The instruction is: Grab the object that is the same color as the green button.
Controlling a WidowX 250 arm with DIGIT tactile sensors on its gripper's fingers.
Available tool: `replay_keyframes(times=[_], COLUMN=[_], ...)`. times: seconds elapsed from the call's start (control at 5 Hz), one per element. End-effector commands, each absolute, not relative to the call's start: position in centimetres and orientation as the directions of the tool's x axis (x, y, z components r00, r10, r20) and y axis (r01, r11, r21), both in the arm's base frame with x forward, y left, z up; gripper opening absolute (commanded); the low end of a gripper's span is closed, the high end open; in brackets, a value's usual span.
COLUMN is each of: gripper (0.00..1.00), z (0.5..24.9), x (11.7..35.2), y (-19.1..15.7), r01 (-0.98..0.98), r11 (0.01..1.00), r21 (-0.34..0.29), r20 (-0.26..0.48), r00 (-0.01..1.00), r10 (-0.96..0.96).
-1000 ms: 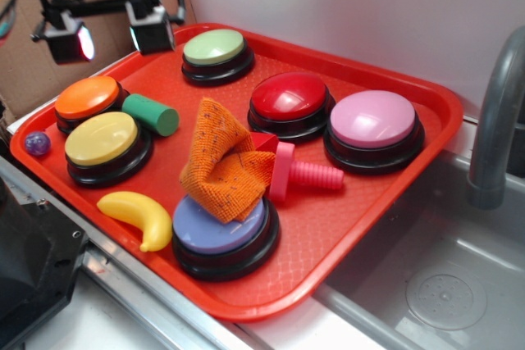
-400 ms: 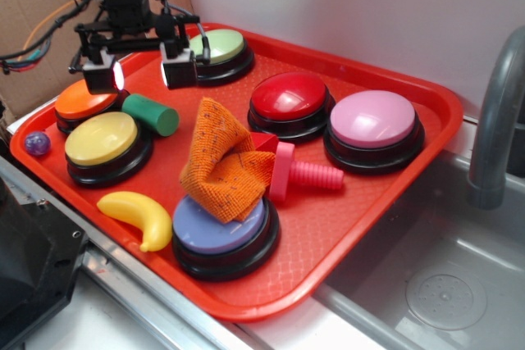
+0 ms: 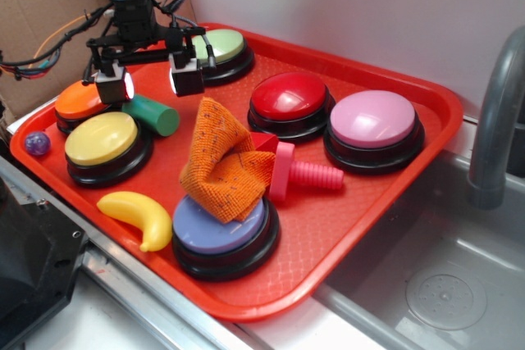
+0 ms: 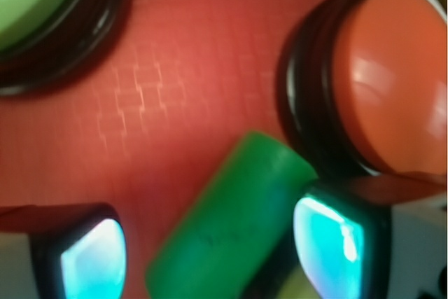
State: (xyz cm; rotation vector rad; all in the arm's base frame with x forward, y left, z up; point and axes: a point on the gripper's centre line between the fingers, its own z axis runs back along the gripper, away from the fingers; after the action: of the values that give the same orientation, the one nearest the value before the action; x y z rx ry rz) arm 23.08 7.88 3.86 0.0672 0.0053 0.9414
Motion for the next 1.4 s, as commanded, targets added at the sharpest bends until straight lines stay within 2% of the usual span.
replay_keyframes(times=[0.0,0.2,0.4,0.6,0.8,1.0,1.2], gripper=[1.0,1.0,1.0,0.0,0.0,0.0,0.0], z=[3.2,3.0,2.7,2.3,2.3,3.6,6.5], x=[22.9,22.9,23.0,23.0,23.1,23.3,23.3], y=[8.7,8.2,8.1,7.9,7.6,7.5,6.4], r01=[-0.819,-0.789,-0.759,-0.762,-0.76,-0.707,-0.572], r11=[0.573,0.612,0.643,0.64,0.641,0.701,0.816], r21=[-0.032,-0.059,-0.105,-0.1,-0.107,-0.093,-0.08], r20=[0.018,0.022,-0.007,0.01,0.014,0.043,0.092], r00=[0.572,0.612,0.647,0.642,0.644,0.701,0.811], r10=[0.82,0.791,0.762,0.767,0.765,0.712,0.577])
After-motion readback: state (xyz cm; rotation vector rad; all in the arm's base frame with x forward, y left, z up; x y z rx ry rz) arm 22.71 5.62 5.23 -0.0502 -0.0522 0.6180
